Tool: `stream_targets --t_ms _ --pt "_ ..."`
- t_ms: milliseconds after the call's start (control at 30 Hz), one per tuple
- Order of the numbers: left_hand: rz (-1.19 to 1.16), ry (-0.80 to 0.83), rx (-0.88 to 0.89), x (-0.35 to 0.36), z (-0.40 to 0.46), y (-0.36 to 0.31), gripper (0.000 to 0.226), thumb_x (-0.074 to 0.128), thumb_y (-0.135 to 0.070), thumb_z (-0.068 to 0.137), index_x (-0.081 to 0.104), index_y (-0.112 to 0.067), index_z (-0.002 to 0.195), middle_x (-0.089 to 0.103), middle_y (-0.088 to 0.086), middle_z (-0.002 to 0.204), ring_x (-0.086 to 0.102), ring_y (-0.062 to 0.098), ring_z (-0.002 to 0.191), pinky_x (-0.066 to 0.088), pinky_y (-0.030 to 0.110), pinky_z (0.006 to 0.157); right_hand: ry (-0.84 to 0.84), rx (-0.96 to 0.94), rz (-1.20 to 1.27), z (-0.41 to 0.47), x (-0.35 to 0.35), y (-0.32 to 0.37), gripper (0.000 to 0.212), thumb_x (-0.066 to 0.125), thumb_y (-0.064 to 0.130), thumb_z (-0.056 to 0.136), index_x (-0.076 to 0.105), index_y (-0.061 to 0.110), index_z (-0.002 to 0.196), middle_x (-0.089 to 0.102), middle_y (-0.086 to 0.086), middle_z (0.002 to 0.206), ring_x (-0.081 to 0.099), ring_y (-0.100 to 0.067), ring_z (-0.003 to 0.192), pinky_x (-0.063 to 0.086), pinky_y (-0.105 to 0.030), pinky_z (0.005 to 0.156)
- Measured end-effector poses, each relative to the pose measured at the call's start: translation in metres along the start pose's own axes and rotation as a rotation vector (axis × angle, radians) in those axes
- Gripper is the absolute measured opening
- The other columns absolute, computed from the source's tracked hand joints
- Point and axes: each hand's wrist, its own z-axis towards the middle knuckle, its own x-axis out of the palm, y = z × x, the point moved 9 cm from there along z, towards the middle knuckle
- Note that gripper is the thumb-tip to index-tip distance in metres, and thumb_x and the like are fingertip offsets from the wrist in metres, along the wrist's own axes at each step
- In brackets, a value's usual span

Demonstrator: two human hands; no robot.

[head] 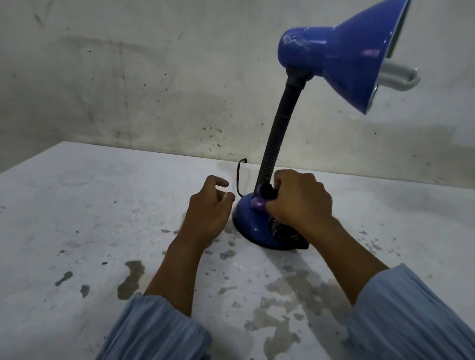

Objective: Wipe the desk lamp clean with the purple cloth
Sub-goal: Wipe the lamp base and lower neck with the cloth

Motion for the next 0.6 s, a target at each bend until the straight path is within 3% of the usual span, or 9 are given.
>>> stream_targets --t_ms 100,267,400,467,533,600 --pt "0.032 0.051 -0.005 0.005 0.0 0.002 0.023 0.055 -0.024 0.09 0.046 -0.025 0.112 0.058 -0.012 0.085 0.056 0.005 0.076 0.038 0.01 0.06 0.029 0.065 -0.021 0.007 -0.005 -0.019 0.035 0.075 0.045 0.066 0.049 0.023 0.071 0.054 0.001 0.072 0.047 -0.016 0.06 0.031 -0.025 0.05" --pt "0.082 0.115 0.032 0.011 -0.002 0.001 0.04 0.069 -0.035 0.079 0.045 -0.029 0.111 0.058 -0.008 0.102 0.057 0.007 0.087 0.045 0.016 0.07 -0.066 0.059 -0.197 0.014 -0.014 -0.035 0.025 0.066 0.028 0.081 0.046 0.014 0.081 0.06 -0.009 0.09 0.055 -0.029 0.085 0.032 -0.03 0.058" --pt "0.153 0.2 0.053 0.022 -0.005 0.0 0.07 0.075 -0.055 0.064 0.042 -0.029 0.119 0.056 -0.001 0.118 0.051 0.012 0.096 0.044 0.022 0.077 -0.024 0.114 0.032 0.019 -0.009 -0.043 0.029 0.071 0.036 0.073 0.054 0.017 0.088 0.055 -0.004 0.085 0.053 -0.025 0.077 0.036 -0.03 0.059" --pt "0.209 0.231 0.049 0.027 -0.006 -0.001 0.086 0.076 -0.063 0.055 0.039 -0.029 0.124 0.053 0.0 0.125 0.05 0.014 0.102 0.046 0.026 0.083 0.017 0.141 0.002 0.018 -0.002 -0.048 0.032 0.07 0.038 0.072 0.052 0.018 0.088 0.055 -0.006 0.088 0.054 -0.028 0.079 0.037 -0.03 0.061" --pt "0.26 0.254 0.051 0.031 -0.009 -0.002 0.097 0.075 -0.071 0.047 0.035 -0.03 0.127 0.05 0.0 0.127 0.048 0.016 0.107 0.048 0.032 0.088 -0.092 0.17 -0.019 0.017 -0.007 -0.061 0.034 0.07 0.038 0.074 0.049 0.015 0.088 0.057 -0.009 0.089 0.056 -0.031 0.085 0.037 -0.031 0.062" --pt "0.291 0.265 0.065 0.034 -0.01 -0.003 0.105 0.072 -0.076 0.043 0.032 -0.032 0.129 0.048 -0.001 0.13 0.047 0.019 0.112 0.047 0.039 0.094 -0.167 0.223 0.178 0.013 -0.009 -0.077 0.031 0.074 0.035 0.071 0.055 0.017 0.088 0.059 -0.006 0.087 0.055 -0.026 0.08 0.038 -0.029 0.062"
